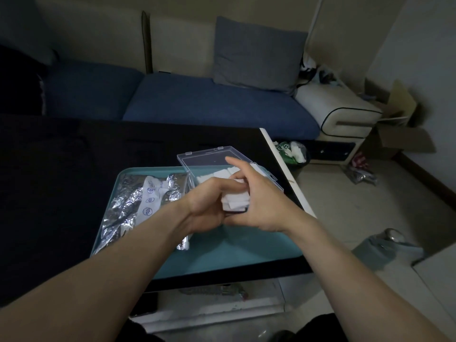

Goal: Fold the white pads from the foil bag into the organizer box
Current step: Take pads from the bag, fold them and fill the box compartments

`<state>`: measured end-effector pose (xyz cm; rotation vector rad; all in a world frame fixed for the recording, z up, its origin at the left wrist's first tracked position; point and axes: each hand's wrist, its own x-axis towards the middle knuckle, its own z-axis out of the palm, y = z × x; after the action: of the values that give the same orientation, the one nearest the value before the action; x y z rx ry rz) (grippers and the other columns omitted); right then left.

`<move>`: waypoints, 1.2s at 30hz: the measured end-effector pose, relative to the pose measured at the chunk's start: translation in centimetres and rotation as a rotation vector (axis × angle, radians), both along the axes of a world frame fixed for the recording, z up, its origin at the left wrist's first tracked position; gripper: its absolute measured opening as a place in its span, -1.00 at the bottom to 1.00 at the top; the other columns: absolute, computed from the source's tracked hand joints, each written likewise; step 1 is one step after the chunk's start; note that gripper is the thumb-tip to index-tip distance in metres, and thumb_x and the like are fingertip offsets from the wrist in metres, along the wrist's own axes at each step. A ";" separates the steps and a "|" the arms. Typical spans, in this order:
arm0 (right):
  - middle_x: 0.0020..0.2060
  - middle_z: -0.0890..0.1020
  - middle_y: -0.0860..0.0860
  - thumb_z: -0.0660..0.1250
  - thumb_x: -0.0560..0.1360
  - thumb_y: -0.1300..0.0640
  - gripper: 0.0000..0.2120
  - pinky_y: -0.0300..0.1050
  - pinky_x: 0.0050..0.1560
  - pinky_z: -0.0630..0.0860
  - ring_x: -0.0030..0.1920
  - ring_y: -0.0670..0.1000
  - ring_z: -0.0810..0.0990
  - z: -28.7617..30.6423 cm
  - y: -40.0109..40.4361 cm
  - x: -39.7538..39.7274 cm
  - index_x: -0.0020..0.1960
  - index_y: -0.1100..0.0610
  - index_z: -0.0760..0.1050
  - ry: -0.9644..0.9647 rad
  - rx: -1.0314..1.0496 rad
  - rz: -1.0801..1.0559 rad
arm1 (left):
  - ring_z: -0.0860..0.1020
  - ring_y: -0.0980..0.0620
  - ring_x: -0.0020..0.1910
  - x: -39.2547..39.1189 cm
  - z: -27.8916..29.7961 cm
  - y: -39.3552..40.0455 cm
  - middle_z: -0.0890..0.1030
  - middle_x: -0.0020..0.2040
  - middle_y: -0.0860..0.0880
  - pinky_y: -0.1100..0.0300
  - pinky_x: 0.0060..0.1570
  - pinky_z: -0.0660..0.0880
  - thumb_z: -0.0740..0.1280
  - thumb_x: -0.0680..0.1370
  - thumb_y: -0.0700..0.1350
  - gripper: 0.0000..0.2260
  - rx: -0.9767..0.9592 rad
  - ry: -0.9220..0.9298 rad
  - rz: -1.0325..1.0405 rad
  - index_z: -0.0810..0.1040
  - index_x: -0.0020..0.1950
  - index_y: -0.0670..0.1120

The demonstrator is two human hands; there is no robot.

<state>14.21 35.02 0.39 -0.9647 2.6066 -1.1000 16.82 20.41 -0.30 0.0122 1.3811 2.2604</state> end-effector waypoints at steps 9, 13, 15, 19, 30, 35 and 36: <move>0.15 0.36 -0.11 0.68 0.23 -0.05 -0.05 -0.23 0.12 0.40 0.17 -0.09 0.42 0.1 -0.2 0.0 0.50 -0.06 0.30 0.115 0.142 -0.079 | 0.65 -0.03 -0.22 -0.1 -0.6 0.6 0.65 -0.17 -0.11 0.17 -0.28 0.56 0.27 0.55 -0.28 -0.86 -0.094 -0.030 0.046 0.62 -0.05 -0.14; 0.21 0.41 -0.11 0.68 0.20 -0.08 -0.12 -0.25 0.06 0.38 0.20 -0.10 0.42 -0.2 0.3 -0.4 0.42 -0.05 0.37 0.088 0.152 -0.142 | 0.64 -0.09 -0.14 -0.2 -0.9 0.9 0.64 -0.05 -0.16 0.05 -0.11 0.59 0.33 0.53 -0.24 -0.87 -0.087 -0.058 0.040 0.62 0.04 -0.14; 0.24 0.48 -0.11 0.70 0.18 -0.04 -0.12 -0.32 0.08 0.39 0.23 -0.12 0.46 -0.3 0.4 -0.3 0.41 -0.03 0.38 0.058 0.099 -0.135 | 0.63 -0.08 -0.15 -0.1 -0.8 1.0 0.63 -0.07 -0.16 0.04 -0.11 0.59 0.32 0.52 -0.24 -0.86 -0.050 -0.065 0.007 0.62 0.04 -0.13; 0.01 0.59 -0.15 0.70 0.15 0.00 -0.33 -0.30 -0.08 0.52 -0.02 -0.13 0.57 0.0 0.3 -0.4 0.17 -0.02 0.48 0.065 0.058 -0.145 | 0.57 -0.02 -0.19 -0.4 -0.7 0.9 0.55 -0.12 -0.13 0.14 -0.25 0.57 0.38 0.43 -0.20 -0.78 0.042 -0.076 0.039 0.56 0.07 -0.12; 0.13 0.56 -0.13 0.72 0.16 0.05 -0.14 -0.39 0.04 0.51 0.09 -0.19 0.58 -0.4 0.5 -0.5 0.37 0.00 0.41 0.006 -0.022 -0.084 | 0.60 -0.05 -0.10 -0.6 -1.7 0.3 0.61 -0.04 -0.14 0.04 -0.04 0.54 0.56 0.28 -0.29 -0.49 0.038 0.015 0.004 0.55 0.20 -0.15; -0.05 0.60 -0.10 0.71 0.16 -0.04 -0.40 -0.22 -0.07 0.53 -0.05 -0.11 0.59 -0.1 0.4 -0.6 0.11 0.01 0.54 0.070 0.012 -0.109 | 0.62 -0.03 -0.13 -0.4 -1.4 0.3 0.61 -0.01 -0.12 0.11 -0.19 0.59 0.43 0.43 -0.24 -0.69 0.071 -0.010 0.025 0.56 0.17 -0.15; -0.08 0.62 -0.10 0.70 0.17 -0.07 -0.44 -0.19 -0.10 0.54 -0.07 -0.10 0.59 0.0 0.4 -0.7 0.06 0.02 0.55 0.077 0.010 -0.138 | 0.62 -0.03 -0.17 -0.4 -1.3 0.4 0.61 -0.03 -0.13 0.13 -0.26 0.59 0.43 0.42 -0.21 -0.68 0.066 -0.023 0.045 0.56 0.16 -0.16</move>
<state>13.54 35.41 0.37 -0.8526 2.7744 -1.1003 16.47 20.76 -1.63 -0.0235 1.3075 2.3350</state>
